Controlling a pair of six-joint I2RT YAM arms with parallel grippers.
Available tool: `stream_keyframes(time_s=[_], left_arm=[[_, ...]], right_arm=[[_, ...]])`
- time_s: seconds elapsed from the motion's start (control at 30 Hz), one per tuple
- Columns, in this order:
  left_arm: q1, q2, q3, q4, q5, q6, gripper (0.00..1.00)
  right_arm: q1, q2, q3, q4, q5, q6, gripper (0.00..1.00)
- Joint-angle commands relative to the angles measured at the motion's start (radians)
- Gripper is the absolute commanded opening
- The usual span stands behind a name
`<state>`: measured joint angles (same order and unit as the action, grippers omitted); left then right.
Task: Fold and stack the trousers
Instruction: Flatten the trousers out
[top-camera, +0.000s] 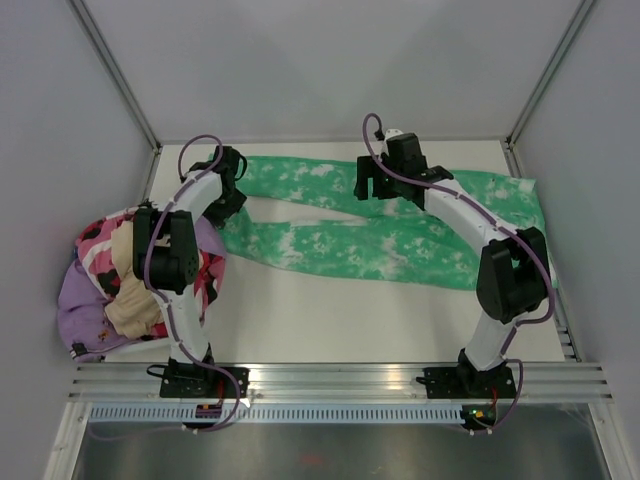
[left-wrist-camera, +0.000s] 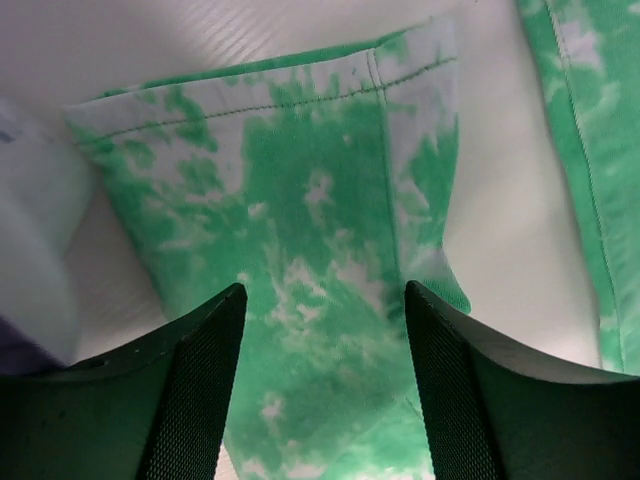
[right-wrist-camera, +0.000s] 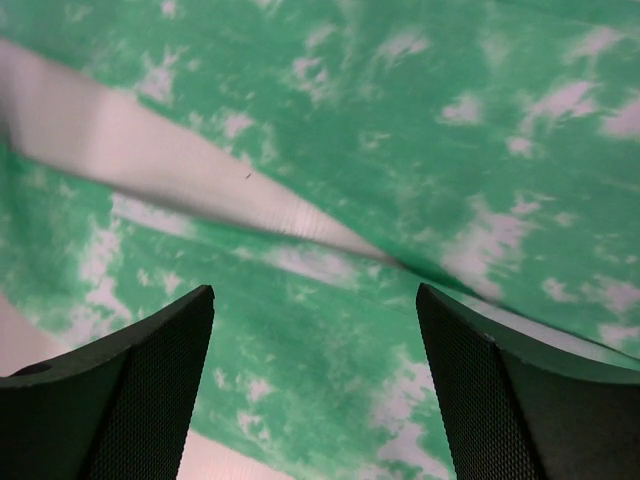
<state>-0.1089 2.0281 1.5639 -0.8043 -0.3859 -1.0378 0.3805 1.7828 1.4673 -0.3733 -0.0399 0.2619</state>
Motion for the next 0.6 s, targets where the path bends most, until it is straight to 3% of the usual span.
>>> stream_keyframes(time_s=[0.0,0.17,0.37,0.43,0.57], left_arm=[[-0.006,-0.080,-0.063,-0.027,-0.034,0.006,0.70],[-0.005,-0.078,-0.080,-0.114,-0.062,-0.062,0.70],[0.012,-0.080,-0.079,-0.262,-0.126,-0.151,0.71],[0.017,-0.091,-0.084,-0.247,-0.107,-0.110,0.71],[0.018,-0.126,-0.108,-0.049,-0.009,0.068,0.71]], right_arm=[[0.069,0.030,0.004,0.039,-0.198,-0.079,0.88],[0.162,0.151,0.123,-0.032,-0.166,-0.242,0.86],[0.242,0.260,0.137,0.034,-0.086,-0.224,0.84],[0.258,0.308,0.148,0.039,-0.063,-0.213,0.81],[0.296,0.386,0.208,-0.004,0.059,-0.224,0.80]])
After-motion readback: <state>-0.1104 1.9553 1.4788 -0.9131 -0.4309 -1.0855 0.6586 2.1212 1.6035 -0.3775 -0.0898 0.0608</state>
